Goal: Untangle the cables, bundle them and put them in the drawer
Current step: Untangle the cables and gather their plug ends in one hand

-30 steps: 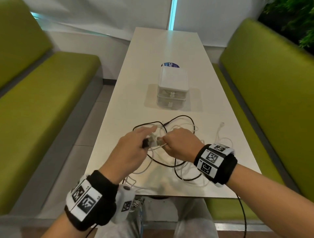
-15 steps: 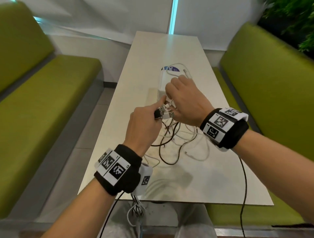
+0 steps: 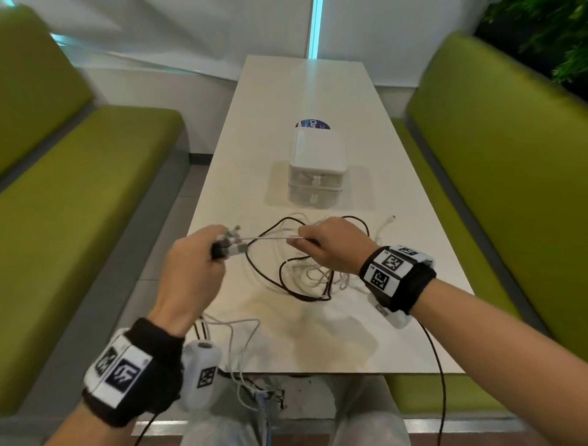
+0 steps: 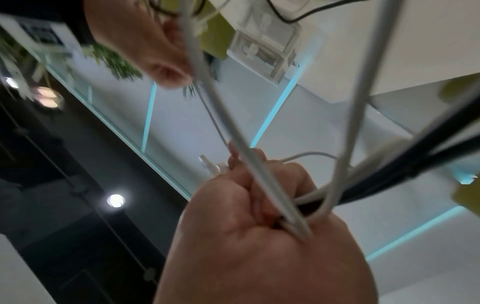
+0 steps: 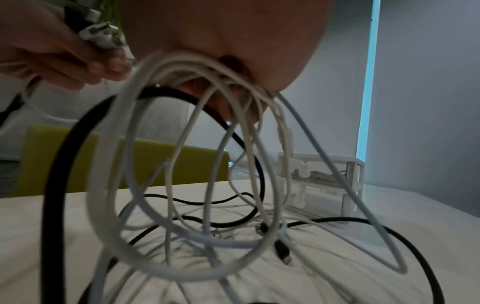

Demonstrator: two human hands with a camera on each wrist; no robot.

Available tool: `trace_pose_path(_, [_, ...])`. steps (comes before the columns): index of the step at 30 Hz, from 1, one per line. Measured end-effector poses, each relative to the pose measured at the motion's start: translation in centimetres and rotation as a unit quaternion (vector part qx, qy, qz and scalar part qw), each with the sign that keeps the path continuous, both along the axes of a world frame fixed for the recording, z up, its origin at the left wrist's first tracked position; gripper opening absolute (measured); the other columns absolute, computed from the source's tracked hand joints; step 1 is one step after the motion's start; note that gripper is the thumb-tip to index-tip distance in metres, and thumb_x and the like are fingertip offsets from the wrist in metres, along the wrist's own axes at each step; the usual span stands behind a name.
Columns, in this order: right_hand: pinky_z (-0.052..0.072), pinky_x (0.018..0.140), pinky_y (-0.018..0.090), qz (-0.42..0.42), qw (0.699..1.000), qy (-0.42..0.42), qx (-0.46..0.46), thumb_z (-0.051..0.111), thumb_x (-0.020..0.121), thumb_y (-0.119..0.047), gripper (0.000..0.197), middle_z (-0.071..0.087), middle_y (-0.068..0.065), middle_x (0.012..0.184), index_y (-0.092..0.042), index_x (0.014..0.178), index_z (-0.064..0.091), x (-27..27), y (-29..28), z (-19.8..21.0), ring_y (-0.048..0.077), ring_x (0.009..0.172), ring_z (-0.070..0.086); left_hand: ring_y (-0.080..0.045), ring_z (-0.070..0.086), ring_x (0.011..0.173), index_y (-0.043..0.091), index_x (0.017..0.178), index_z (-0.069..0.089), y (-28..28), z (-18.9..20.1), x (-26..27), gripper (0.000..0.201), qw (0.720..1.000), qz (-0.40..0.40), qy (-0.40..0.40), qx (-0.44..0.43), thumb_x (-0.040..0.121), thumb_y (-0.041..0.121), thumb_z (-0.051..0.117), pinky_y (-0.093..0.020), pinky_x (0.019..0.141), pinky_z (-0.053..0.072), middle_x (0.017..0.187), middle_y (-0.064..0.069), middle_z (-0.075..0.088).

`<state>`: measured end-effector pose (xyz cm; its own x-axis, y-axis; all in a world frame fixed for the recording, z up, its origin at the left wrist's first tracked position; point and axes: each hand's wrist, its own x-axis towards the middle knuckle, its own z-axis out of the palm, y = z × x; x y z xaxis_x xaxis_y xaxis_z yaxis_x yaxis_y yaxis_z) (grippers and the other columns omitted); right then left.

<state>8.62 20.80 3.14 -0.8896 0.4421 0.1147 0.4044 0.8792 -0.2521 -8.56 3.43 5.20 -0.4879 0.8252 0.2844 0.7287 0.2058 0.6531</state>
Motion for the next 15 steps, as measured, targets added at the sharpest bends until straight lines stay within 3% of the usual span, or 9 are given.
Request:
trace_pose_path(3, [0.032, 0.051, 0.032, -0.031, 0.999, 0.015, -0.032, 0.043, 0.096, -0.053, 0.050, 0.037, -0.006, 0.046, -0.019, 0.059, 0.040, -0.3, 0.3, 0.4, 0.011, 0.047, 0.038, -0.026, 0.060, 0.086, 0.012, 0.069, 0.055, -0.7, 0.4, -0.8, 0.033, 0.997, 0.038, -0.067, 0.019, 0.081, -0.017, 0.046, -0.034, 0.070, 0.044, 0.090, -0.006, 0.069])
trace_pose_path(5, [0.033, 0.052, 0.033, -0.038, 0.998, 0.016, -0.037, 0.045, 0.096, -0.052, 0.050, 0.037, -0.005, 0.046, -0.019, 0.058, 0.038, -0.1, 0.1, 0.2, 0.015, 0.048, 0.040, -0.024, 0.059, 0.091, 0.009, 0.070, 0.058, -0.7, 0.0, -1.6, 0.029, 0.994, 0.070, -0.082, 0.006, 0.083, -0.014, 0.045, -0.035, 0.075, 0.043, 0.095, -0.006, 0.070])
trace_pose_path(8, [0.036, 0.057, 0.036, -0.031, 0.997, 0.014, -0.069, 0.046, 0.097, -0.044, 0.042, 0.043, -0.006, 0.053, -0.023, 0.062, 0.035, 0.3, -0.2, -0.2, 0.019, 0.056, 0.044, -0.028, 0.061, 0.090, 0.011, 0.077, 0.063, -0.1, -1.1, -2.7, 0.025, 0.992, 0.083, -0.057, -0.079, 0.085, -0.006, 0.047, -0.038, 0.074, 0.048, 0.093, -0.006, 0.070])
trace_pose_path(11, [0.042, 0.064, 0.039, -0.031, 0.995, 0.012, -0.098, 0.037, 0.101, -0.034, 0.033, 0.054, -0.002, 0.067, -0.015, 0.075, 0.046, 0.9, 0.0, -0.5, 0.020, 0.065, 0.050, -0.039, 0.057, 0.081, 0.010, 0.079, 0.062, 0.5, -1.5, -1.9, 0.024, 0.985, 0.061, -0.001, -0.160, 0.087, -0.005, 0.044, -0.037, 0.063, 0.041, 0.080, -0.009, 0.064])
trace_pose_path(13, [0.044, 0.068, 0.041, -0.029, 0.998, -0.013, -0.056, 0.034, 0.101, -0.033, 0.032, 0.060, 0.002, 0.076, -0.013, 0.081, 0.049, 1.2, -0.1, -1.0, 0.024, 0.072, 0.054, -0.035, 0.061, 0.096, 0.014, 0.100, 0.069, 0.7, -1.4, -0.2, 0.037, 0.994, 0.034, 0.002, -0.103, 0.085, -0.009, 0.044, -0.036, 0.075, 0.046, 0.100, -0.007, 0.070])
trace_pose_path(15, [0.042, 0.065, 0.040, -0.029, 0.999, -0.018, -0.019, 0.036, 0.101, -0.031, 0.027, 0.060, 0.004, 0.075, -0.016, 0.079, 0.044, 1.2, -0.4, -1.4, 0.027, 0.072, 0.054, -0.020, 0.062, 0.110, 0.017, 0.124, 0.064, 1.2, -1.1, 2.1, 0.057, 0.999, -0.016, -0.013, -0.031, 0.081, -0.015, 0.046, -0.031, 0.094, 0.047, 0.123, 0.001, 0.067])
